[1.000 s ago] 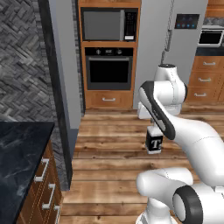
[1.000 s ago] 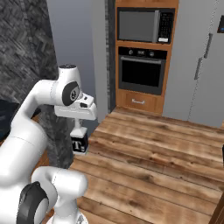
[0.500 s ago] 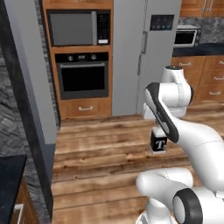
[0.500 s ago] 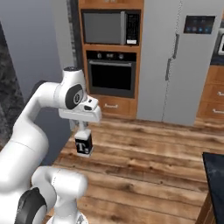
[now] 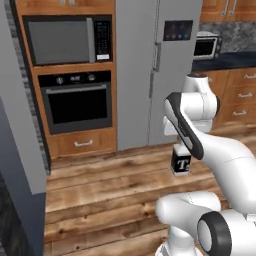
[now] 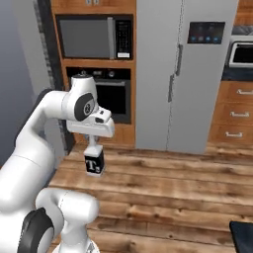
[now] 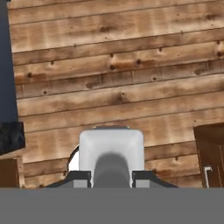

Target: Move the drinks to the dining counter.

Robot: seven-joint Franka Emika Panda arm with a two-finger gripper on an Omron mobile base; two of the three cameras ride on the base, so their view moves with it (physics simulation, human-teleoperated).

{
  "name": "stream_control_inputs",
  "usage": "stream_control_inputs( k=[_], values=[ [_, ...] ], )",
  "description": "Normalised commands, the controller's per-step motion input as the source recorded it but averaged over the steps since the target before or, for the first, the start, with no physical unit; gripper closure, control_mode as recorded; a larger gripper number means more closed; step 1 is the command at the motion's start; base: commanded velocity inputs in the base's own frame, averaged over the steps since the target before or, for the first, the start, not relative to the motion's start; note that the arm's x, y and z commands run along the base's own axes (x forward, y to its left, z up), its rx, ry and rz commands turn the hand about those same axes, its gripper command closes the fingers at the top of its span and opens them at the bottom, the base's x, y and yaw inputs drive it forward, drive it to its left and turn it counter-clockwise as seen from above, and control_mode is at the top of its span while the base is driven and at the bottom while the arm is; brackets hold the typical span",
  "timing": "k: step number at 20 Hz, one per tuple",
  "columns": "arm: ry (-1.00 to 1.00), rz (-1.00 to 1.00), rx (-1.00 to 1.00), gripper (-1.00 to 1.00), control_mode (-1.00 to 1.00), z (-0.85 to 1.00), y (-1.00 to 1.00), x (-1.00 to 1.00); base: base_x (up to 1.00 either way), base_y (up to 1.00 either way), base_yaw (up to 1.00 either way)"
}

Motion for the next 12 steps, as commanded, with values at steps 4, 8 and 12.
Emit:
stream_control_inputs(
  k=[4, 8, 12],
  values=[
    [0.00, 0.00, 0.00, 1.00, 1.00, 0.00, 0.00, 0.00, 1.00, 0.00, -0.23],
    [0.00, 0.00, 0.00, 1.00, 1.00, 0.00, 0.00, 0.00, 1.00, 0.00, -0.22],
    [0.00, 0.00, 0.00, 1.00, 1.00, 0.00, 0.00, 0.00, 1.00, 0.00, -0.31]
  ],
)
